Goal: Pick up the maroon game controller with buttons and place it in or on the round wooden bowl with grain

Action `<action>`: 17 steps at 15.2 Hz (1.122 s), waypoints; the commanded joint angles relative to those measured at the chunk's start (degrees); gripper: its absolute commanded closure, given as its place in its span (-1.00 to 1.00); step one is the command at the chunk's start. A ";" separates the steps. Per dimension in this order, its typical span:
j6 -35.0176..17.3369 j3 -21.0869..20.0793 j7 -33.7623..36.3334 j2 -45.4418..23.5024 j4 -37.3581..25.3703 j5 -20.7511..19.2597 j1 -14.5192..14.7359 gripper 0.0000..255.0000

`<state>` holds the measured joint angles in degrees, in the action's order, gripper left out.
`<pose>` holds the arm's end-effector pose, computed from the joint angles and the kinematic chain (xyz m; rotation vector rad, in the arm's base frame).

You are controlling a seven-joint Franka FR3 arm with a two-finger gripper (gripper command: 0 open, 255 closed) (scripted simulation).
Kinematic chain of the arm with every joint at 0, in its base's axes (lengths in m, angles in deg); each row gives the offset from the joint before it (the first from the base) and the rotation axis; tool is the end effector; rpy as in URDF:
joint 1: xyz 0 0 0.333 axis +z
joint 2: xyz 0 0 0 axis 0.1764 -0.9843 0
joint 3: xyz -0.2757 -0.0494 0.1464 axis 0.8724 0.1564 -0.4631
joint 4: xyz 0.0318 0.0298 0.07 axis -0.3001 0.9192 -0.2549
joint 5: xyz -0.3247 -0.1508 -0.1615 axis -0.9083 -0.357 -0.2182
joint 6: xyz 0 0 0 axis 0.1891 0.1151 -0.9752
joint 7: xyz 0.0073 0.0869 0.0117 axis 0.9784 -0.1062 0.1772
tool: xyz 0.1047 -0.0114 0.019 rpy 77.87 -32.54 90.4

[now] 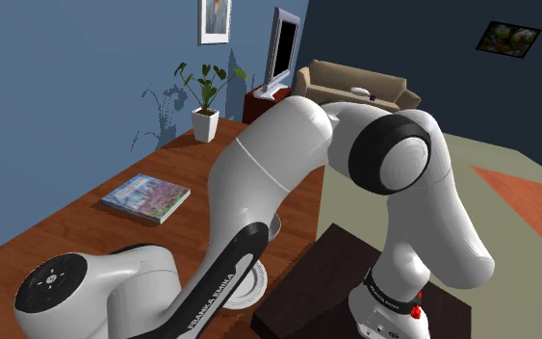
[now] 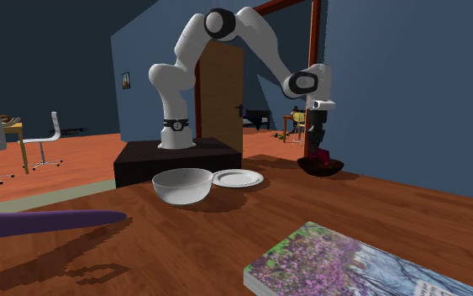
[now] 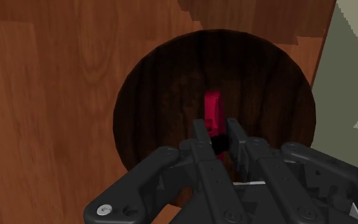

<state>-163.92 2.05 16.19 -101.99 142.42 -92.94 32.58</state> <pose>0.3678 0.5456 0.1812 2.9824 0.7378 0.0596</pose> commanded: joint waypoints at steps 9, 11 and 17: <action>-0.52 0.14 0.26 -0.44 0.05 -0.20 0.18 -1.00; -0.52 0.14 0.26 -0.44 0.05 -0.20 0.18 -1.00; 3.11 -1.13 -0.61 3.65 0.48 1.27 -0.43 -1.00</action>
<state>-162.02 1.33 15.76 -99.63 142.81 -92.13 32.24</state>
